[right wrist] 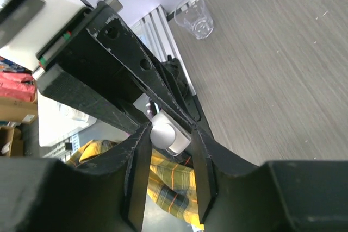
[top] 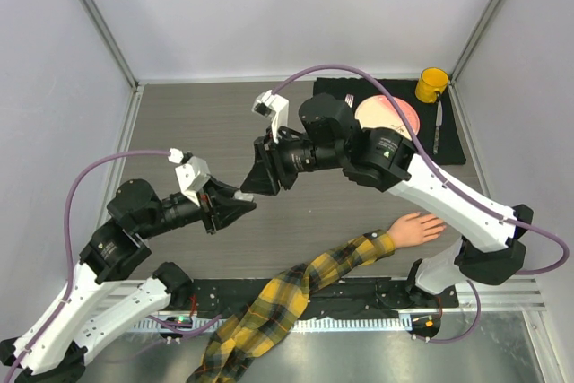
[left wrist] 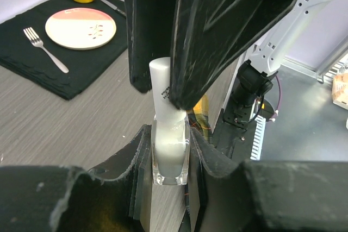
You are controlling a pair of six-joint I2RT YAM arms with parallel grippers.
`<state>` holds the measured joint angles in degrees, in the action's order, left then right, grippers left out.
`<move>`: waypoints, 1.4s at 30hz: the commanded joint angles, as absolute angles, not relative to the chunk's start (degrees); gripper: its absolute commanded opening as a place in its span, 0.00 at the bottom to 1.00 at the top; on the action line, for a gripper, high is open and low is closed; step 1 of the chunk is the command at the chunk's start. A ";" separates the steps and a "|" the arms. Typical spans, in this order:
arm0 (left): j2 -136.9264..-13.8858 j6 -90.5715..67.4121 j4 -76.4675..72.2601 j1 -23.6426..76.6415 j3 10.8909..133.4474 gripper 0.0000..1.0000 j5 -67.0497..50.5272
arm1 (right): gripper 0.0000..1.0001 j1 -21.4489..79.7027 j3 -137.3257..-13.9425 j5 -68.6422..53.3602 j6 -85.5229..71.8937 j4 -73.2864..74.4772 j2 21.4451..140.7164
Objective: Paint the nails
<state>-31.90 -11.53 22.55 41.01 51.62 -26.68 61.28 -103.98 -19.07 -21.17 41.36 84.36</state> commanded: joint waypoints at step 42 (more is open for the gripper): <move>-30.49 -11.60 18.11 40.87 52.47 0.00 -42.97 | 0.00 62.14 -87.19 -36.66 -5.36 26.11 71.90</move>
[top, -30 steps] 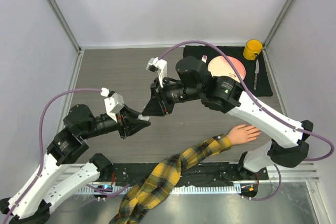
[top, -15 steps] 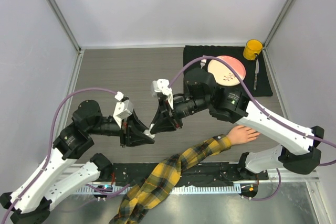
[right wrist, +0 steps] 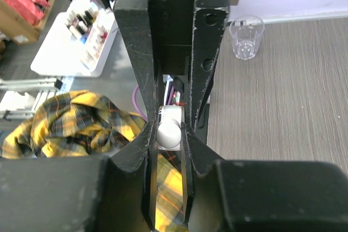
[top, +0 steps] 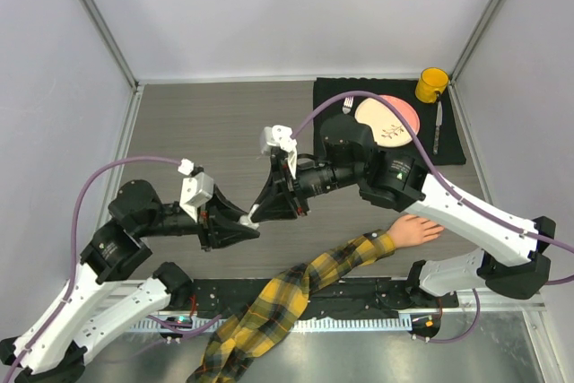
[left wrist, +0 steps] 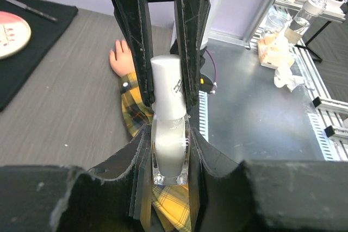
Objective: Paint the nails
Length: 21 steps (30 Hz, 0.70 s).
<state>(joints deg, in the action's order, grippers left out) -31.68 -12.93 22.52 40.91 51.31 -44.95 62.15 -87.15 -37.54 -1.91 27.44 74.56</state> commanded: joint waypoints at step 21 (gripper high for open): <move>-33.58 -11.25 20.83 40.87 52.56 0.00 -49.13 | 0.00 62.14 -87.98 -35.16 -2.90 28.74 71.28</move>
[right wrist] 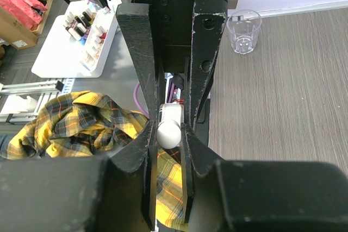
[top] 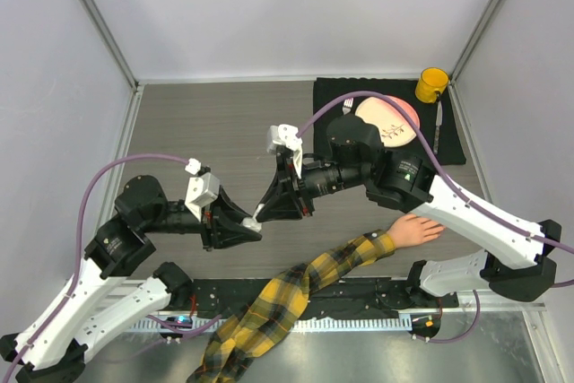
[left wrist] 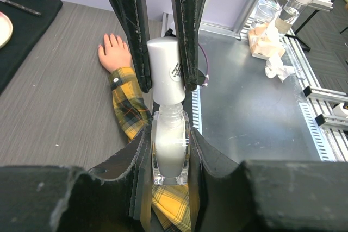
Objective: Paint the nails
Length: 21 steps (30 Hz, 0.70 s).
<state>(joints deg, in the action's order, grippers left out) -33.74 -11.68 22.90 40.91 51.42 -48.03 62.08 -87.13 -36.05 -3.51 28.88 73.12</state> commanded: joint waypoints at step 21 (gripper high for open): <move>-33.84 -11.07 21.80 40.87 52.56 0.00 -49.13 | 0.00 62.14 -88.07 -31.64 -2.37 28.39 70.05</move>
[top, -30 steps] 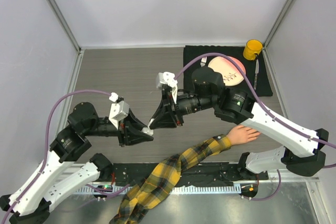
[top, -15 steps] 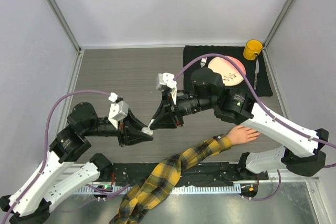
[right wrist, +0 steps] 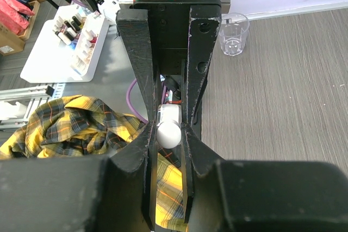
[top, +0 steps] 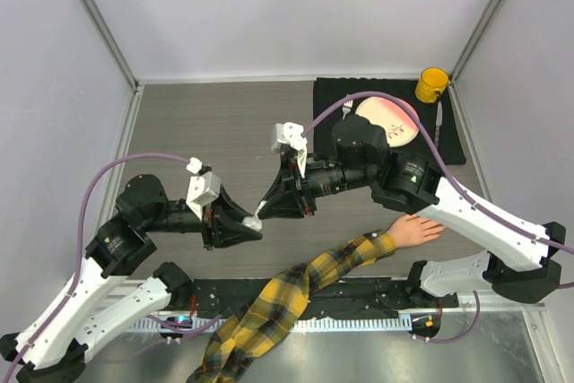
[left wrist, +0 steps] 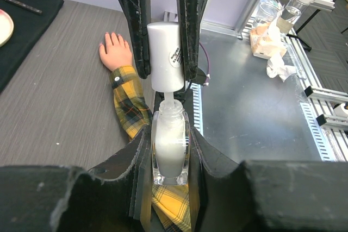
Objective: Paint the nails
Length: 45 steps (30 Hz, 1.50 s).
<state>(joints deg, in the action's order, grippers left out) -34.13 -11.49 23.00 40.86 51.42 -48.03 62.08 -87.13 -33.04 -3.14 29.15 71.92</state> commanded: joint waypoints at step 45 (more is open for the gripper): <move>-33.75 -11.25 22.85 40.87 52.91 0.00 -48.69 | 0.00 62.05 -86.75 -29.97 -2.90 27.60 68.12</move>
